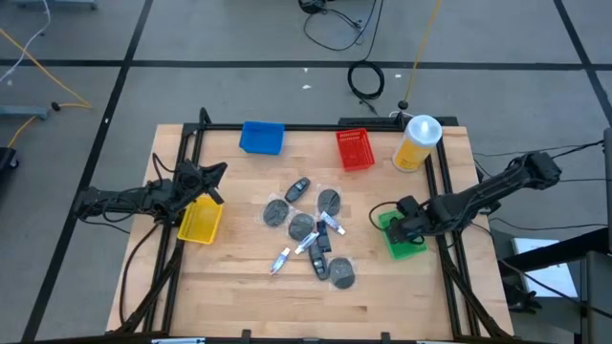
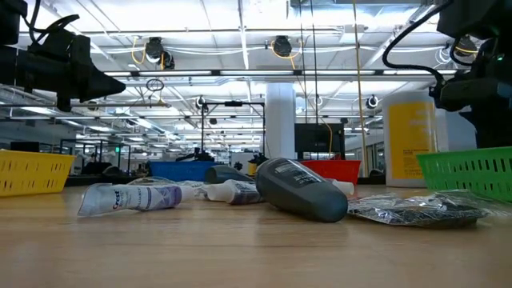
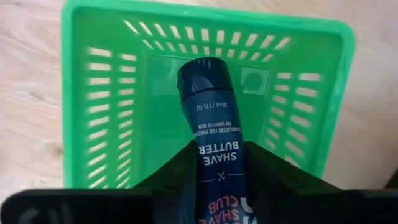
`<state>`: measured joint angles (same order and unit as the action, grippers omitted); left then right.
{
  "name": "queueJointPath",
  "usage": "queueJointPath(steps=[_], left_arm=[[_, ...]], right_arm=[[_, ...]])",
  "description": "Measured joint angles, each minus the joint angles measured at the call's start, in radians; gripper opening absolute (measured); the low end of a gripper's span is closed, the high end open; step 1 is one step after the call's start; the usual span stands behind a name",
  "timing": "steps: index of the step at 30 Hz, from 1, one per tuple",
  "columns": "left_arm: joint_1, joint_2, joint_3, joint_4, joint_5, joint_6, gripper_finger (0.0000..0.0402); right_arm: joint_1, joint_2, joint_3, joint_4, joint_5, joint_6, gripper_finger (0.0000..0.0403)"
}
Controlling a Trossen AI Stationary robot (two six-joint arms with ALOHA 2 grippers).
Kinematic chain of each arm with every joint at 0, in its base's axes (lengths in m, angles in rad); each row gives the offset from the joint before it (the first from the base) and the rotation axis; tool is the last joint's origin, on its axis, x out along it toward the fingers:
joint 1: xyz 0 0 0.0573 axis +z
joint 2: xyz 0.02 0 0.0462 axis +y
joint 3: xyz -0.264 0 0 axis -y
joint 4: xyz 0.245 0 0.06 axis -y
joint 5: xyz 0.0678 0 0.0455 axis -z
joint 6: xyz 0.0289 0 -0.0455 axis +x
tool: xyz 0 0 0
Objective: Pick & Place Travel size toiletries
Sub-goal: Put the blue shave cream into the green bin, then put the black hairbrush into the yellow bin
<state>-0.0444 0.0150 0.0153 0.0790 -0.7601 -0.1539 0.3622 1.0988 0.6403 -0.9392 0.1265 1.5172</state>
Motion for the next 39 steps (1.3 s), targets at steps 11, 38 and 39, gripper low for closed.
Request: queueJointPath(steps=[11,38,39], left_arm=[[0.0,0.0,0.0,0.0,0.0,0.0,0.0024],[0.0,0.0,0.0,0.0,0.0,0.0,0.0024],[0.0,0.0,0.0,0.0,0.0,0.0,0.0024]], right_arm=[[-0.008,-0.037,0.008,0.003,-0.075,-0.021,0.0183],[-0.046,0.27,0.088,1.191,-0.16,-0.821,0.016],[-0.051,0.286,0.088,1.173,-0.194,-0.786,0.0164]])
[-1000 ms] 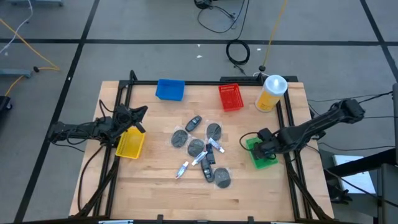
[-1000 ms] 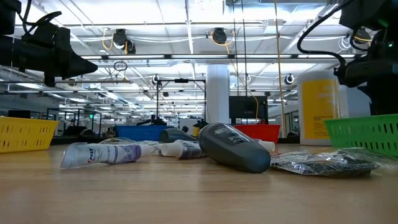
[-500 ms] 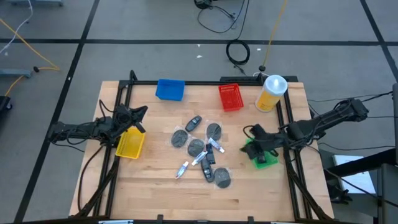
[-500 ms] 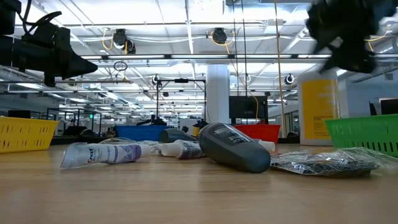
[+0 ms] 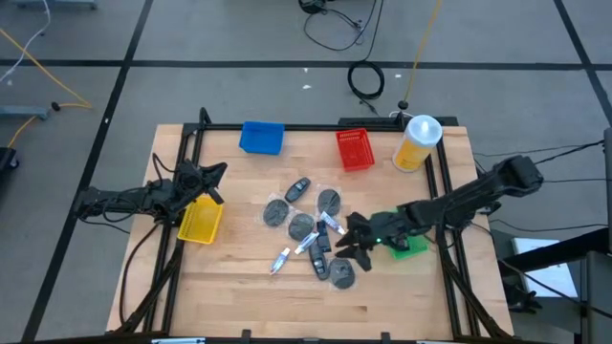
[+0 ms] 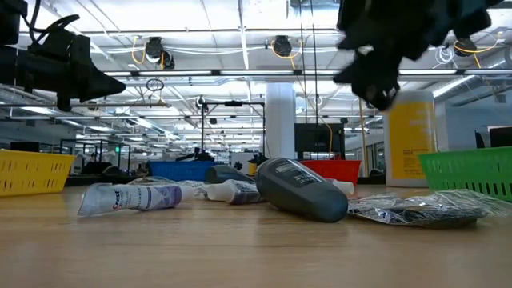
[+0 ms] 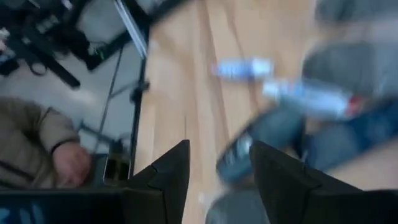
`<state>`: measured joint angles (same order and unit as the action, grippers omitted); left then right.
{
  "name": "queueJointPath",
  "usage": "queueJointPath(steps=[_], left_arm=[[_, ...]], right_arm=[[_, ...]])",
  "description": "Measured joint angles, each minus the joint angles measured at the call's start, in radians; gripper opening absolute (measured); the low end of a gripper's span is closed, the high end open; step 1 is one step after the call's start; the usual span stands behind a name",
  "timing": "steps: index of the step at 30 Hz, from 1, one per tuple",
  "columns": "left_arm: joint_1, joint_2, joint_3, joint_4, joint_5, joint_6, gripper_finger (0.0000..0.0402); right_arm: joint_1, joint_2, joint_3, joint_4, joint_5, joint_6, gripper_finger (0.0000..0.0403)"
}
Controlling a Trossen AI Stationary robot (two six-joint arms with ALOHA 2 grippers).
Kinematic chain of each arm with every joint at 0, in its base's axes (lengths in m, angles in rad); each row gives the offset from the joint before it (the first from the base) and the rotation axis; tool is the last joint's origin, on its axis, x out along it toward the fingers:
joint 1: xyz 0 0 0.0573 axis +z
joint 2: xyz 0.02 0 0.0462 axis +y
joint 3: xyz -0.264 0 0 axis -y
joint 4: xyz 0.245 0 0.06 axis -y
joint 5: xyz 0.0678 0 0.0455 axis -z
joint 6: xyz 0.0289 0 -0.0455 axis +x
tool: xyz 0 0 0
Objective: Pick & Place Travel size toiletries
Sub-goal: Put the black hairbrush into the yellow bin
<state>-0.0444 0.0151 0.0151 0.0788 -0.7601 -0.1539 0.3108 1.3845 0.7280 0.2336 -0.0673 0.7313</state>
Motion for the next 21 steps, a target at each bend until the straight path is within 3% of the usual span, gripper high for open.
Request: queueJointPath(steps=[6,11,15,21], left_arm=[[0.0,0.0,0.0,0.0,0.0,0.0,0.0024],[0.0,0.0,0.0,0.0,0.0,0.0,0.0024],[0.0,0.0,0.0,0.0,0.0,0.0,0.0024],[0.0,0.0,0.0,0.0,0.0,0.0,0.0024]], right_arm=[[-0.017,0.065,-0.001,-0.184,-0.066,0.136,0.0216],[-0.023,0.145,-0.001,-0.177,-0.123,0.173,0.0251],[-0.024,0.189,-0.001,-0.173,-0.145,0.147,0.0246],[-0.018,0.232,-0.001,-0.163,-0.146,0.108,0.02]])
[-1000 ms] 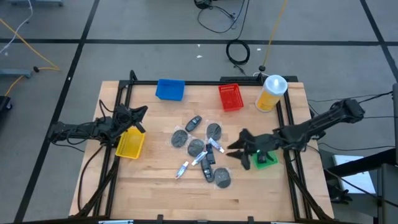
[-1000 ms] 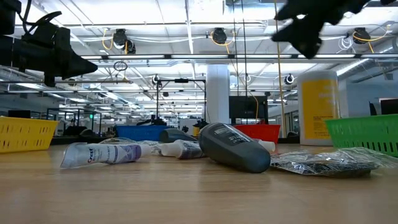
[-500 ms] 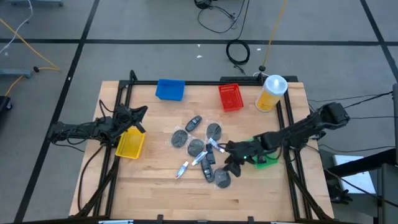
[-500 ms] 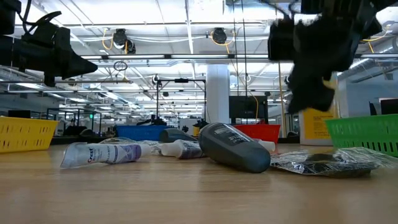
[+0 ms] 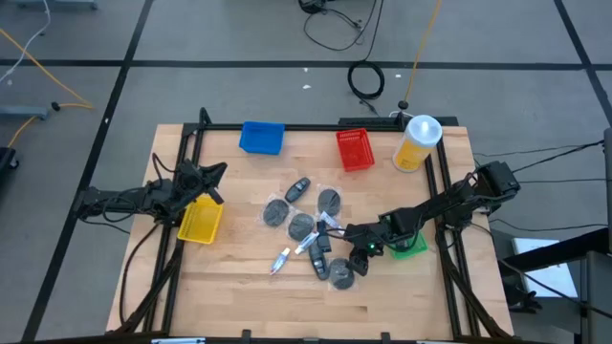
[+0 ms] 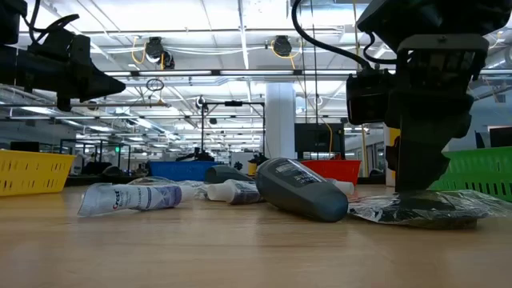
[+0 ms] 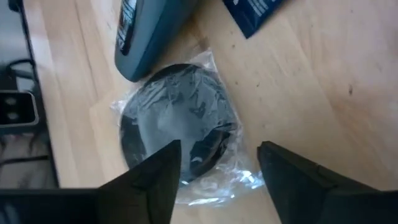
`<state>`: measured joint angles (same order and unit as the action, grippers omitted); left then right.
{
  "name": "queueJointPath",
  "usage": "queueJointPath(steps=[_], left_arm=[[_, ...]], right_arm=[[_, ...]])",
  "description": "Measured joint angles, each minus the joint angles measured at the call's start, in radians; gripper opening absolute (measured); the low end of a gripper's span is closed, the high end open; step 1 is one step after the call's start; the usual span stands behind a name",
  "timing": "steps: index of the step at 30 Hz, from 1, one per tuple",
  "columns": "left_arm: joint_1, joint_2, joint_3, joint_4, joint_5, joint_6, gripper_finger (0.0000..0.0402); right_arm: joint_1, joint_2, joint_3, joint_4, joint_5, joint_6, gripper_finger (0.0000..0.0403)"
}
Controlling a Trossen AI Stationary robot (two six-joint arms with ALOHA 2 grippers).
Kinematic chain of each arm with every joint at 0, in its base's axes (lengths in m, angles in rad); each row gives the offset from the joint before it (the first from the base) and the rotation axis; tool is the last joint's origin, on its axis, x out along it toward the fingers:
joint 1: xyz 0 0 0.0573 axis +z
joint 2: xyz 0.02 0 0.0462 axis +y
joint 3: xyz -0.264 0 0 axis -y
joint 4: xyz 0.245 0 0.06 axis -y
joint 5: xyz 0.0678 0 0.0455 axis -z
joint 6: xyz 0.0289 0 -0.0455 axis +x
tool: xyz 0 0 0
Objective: Pick & Place Travel size toiletries
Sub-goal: Put the black hairbrush into the yellow bin
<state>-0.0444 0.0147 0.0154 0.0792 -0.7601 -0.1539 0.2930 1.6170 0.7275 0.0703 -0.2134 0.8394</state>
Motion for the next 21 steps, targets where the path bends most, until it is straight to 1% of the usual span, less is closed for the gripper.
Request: queueJointPath(steps=[9,12,16,18,21], left_arm=[[0.0,0.0,0.0,0.0,0.0,0.0,0.0024],[0.0,0.0,0.0,0.0,0.0,0.0,0.0024],[0.0,0.0,0.0,0.0,0.0,0.0,0.0024],[0.0,0.0,0.0,0.0,0.0,0.0,0.0024],[0.0,0.0,0.0,0.0,0.0,0.0,0.0024]], right_arm=[[0.035,0.033,0.002,0.027,0.021,-0.217,0.0115],[0.035,0.028,0.001,0.023,0.002,-0.255,0.0076],[0.038,0.006,0.0,0.018,-0.053,-0.3,0.0016],[0.037,-0.02,0.0,0.011,-0.061,-0.304,0.0006],[0.037,-0.097,0.002,-0.054,-0.018,-0.303,0.001]])
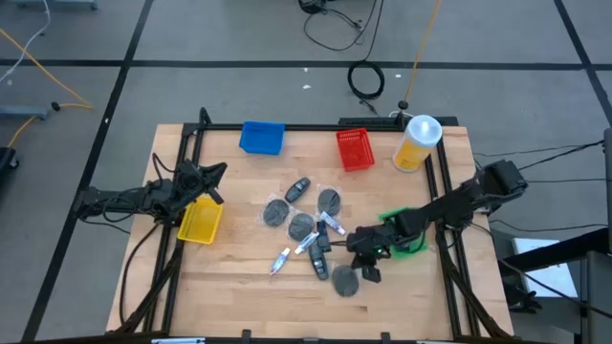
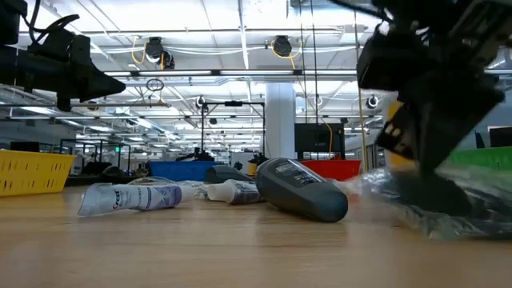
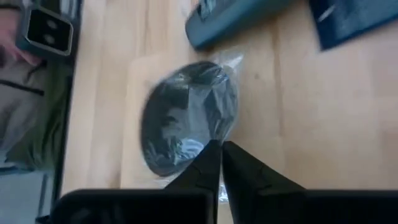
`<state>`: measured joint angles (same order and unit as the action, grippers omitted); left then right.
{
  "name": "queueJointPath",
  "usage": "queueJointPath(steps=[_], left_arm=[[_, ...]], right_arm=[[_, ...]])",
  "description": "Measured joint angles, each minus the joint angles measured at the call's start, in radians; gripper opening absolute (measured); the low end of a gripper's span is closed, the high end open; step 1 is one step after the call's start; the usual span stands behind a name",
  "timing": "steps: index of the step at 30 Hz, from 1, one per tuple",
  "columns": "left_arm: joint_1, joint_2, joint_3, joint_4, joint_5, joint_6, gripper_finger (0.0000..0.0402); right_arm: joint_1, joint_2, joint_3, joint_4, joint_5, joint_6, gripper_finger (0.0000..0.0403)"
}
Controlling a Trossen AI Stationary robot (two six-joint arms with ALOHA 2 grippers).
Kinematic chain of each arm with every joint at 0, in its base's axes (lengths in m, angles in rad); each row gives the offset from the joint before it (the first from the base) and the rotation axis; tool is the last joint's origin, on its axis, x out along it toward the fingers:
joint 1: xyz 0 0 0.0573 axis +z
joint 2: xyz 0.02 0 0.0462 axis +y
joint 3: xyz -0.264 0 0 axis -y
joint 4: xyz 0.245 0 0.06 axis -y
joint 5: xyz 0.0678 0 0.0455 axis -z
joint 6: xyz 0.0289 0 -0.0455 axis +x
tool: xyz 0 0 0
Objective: Pick & Place Travel size toiletries
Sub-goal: Put the black hairbrush into the yellow bin
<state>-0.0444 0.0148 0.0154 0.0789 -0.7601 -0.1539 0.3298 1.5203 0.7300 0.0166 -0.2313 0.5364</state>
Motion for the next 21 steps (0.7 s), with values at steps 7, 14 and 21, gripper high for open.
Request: queueJointPath(steps=[7,14,21], left_arm=[[0.0,0.0,0.0,0.0,0.0,0.0,0.0024],[0.0,0.0,0.0,0.0,0.0,0.0,0.0024],[0.0,0.0,0.0,0.0,0.0,0.0,0.0024]], right_arm=[[0.046,-0.212,0.114,-0.402,0.444,-0.106,0.0003],[0.128,-0.193,0.147,-0.459,0.722,-0.208,0.0001],[0.143,-0.019,0.147,-0.401,0.512,-0.177,0.0003]])
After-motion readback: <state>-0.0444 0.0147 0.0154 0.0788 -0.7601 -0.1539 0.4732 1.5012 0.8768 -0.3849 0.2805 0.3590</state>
